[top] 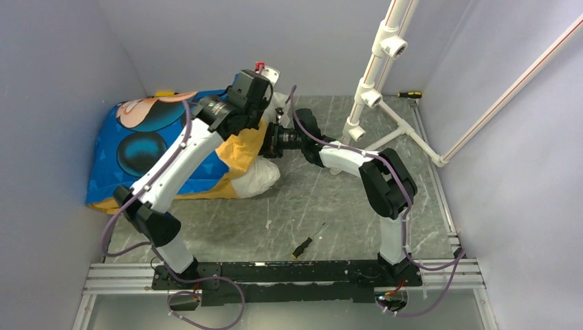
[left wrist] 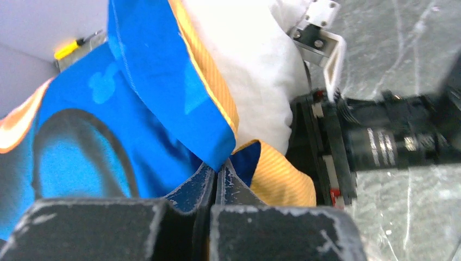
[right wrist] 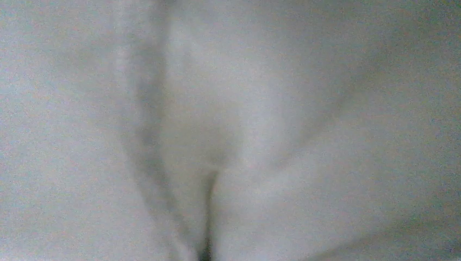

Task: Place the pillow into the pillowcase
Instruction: Stuff the pillow into the pillowcase.

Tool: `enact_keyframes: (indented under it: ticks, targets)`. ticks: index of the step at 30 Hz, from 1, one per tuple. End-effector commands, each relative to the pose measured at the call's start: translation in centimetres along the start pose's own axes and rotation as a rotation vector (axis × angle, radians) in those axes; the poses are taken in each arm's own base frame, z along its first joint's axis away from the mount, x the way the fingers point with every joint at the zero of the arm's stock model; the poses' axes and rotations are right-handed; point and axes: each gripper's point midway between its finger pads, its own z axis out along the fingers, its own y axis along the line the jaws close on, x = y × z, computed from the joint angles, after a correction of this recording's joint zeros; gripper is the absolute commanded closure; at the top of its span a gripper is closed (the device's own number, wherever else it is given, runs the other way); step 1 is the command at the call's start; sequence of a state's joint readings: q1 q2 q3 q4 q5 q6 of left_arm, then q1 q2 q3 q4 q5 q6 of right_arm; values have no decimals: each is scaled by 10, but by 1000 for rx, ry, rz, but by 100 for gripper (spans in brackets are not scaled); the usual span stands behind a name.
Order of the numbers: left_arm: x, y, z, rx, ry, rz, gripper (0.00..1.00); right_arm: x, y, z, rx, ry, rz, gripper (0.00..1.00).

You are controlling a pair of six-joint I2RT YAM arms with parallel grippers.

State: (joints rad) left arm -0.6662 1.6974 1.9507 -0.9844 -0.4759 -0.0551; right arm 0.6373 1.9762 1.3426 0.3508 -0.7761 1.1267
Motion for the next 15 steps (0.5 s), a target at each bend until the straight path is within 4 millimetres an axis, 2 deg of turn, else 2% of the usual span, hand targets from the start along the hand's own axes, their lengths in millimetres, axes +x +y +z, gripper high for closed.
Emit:
enact_keyframes:
  ticks: [1,6,8,10,12,15]
  targets:
    - [-27,5,-63,163,-151,33,100,-3,82,-19,-211,1,-139,100]
    - [-17,8,-92,227,-126,44,100,-6,88,-19,-235,5,-140,100]
    - [-20,5,-105,276,-163,44,100,-6,94,-20,-268,3,-146,100]
    - [-31,-2,-124,356,-237,3,100,-6,104,-23,-320,-4,-161,100]
    - [-50,-12,-145,455,-329,-71,100,-7,117,-27,-381,-10,-168,100]
    - [-70,-40,-171,658,-396,-136,100,-9,140,-34,-480,-25,-210,100]
